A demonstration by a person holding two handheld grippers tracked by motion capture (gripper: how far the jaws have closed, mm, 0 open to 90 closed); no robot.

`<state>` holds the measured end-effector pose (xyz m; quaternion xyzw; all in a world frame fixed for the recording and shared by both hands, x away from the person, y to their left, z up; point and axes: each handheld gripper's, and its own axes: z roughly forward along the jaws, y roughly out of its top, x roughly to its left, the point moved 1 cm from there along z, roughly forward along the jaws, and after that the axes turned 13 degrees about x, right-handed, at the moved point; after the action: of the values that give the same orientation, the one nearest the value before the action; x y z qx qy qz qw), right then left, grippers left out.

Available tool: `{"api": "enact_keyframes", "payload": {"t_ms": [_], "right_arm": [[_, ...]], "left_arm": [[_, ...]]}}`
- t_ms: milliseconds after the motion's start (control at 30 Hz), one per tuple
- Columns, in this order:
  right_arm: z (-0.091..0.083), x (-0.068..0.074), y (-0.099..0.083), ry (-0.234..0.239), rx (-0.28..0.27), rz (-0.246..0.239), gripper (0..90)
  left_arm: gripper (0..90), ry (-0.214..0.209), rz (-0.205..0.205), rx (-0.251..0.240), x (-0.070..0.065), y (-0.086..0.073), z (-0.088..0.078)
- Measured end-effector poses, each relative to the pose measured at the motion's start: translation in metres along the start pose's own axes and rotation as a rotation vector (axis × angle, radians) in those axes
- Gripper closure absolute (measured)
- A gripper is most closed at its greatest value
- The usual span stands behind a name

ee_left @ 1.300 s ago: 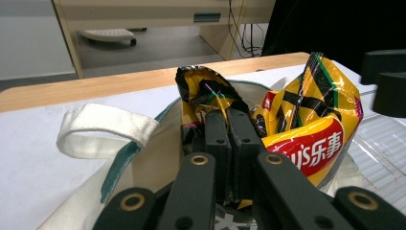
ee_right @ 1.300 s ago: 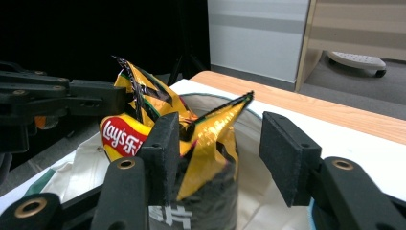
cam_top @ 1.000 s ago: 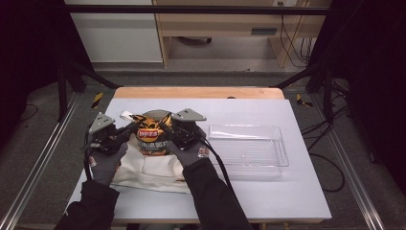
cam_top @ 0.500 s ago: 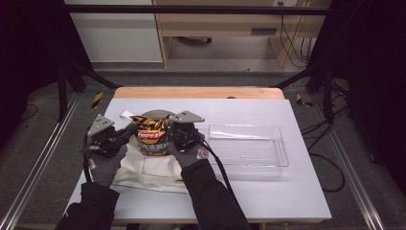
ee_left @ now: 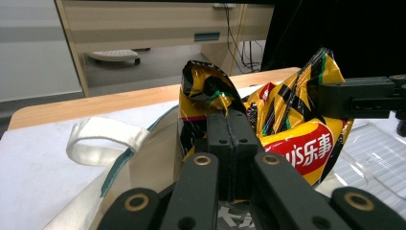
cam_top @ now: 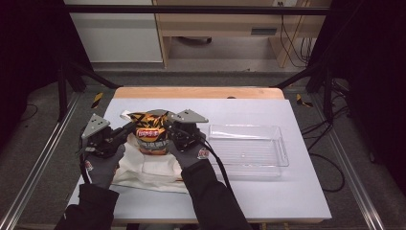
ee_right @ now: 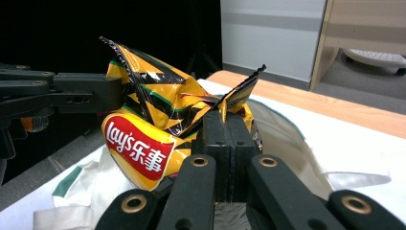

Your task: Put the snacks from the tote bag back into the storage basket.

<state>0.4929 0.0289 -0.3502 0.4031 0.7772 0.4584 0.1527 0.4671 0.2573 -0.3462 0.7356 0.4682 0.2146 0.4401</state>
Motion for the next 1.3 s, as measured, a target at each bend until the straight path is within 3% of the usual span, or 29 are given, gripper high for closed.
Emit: {"api": "enact_keyframes", "payload": {"t_ms": [900, 1300], "right_arm": [[-0.025, 0.013, 0.033, 0.000, -0.055, -0.057, 90.0], [-0.048, 0.011, 0.042, -0.002, -0.069, -0.084, 90.0]], "left_arm": [[89.7, -0.029, -0.024, -0.099, 0.000, 0.021, -0.028], [89.7, -0.048, -0.004, -0.121, -0.016, 0.032, -0.038]]}}
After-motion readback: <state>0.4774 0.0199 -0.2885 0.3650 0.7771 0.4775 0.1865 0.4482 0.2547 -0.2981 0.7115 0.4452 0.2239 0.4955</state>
